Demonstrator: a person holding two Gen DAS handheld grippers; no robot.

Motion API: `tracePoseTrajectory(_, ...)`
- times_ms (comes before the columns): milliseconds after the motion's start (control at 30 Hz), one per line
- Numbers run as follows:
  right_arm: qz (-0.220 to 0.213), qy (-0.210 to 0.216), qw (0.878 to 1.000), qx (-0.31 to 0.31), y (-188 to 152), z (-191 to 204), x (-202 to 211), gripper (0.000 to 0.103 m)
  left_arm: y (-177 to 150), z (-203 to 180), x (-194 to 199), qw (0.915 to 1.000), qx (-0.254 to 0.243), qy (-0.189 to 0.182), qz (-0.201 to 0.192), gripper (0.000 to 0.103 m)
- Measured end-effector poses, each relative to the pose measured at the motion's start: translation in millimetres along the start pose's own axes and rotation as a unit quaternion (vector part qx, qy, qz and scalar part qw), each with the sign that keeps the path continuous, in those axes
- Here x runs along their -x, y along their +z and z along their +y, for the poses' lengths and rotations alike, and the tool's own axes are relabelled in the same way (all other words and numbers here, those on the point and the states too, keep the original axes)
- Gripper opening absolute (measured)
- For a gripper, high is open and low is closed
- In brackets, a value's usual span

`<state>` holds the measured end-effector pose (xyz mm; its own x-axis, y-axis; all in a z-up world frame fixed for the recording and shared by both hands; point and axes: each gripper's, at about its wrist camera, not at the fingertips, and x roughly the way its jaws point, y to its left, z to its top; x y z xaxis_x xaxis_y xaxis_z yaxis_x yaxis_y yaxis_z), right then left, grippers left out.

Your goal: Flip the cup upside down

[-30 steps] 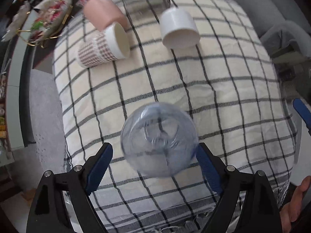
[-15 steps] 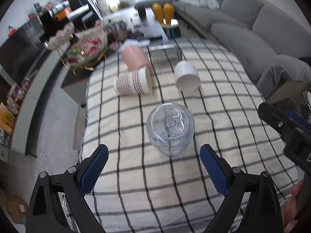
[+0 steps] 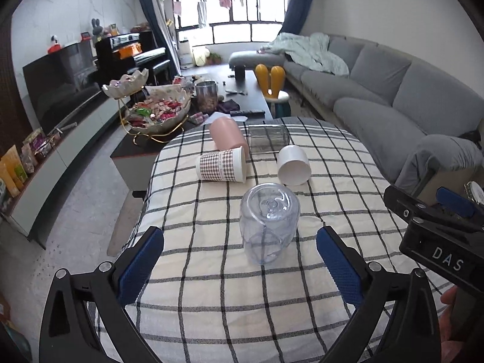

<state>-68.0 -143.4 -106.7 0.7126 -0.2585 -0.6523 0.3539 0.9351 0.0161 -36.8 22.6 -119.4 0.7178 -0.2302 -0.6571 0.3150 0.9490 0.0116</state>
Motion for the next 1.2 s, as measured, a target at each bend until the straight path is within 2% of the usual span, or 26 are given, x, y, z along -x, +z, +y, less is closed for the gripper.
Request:
tracePoseTrajectory(200,-0.033,-0.004,0.999,0.017,-11,4,10,0.102,-16,9,3,0.9996,0.025,0.007,-0.006,0.103)
tracePoseTrajectory(400,-0.042,-0.003,0.999,0.023,-18,3,12,0.102,-27,19,8,0.9980,0.053,0.026,-0.025,0.103)
tracePoseTrajectory(667,-0.039,-0.007,0.999,0.020,-22,1,11,0.102,-29,16,14,0.9971,0.046,0.042,-0.045,0.103)
tracePoseTrajectory(1200,-0.041,-0.008,0.999,0.019,-22,0,12,0.102,-28,19,12,0.9973,0.052,0.038,-0.036,0.103)
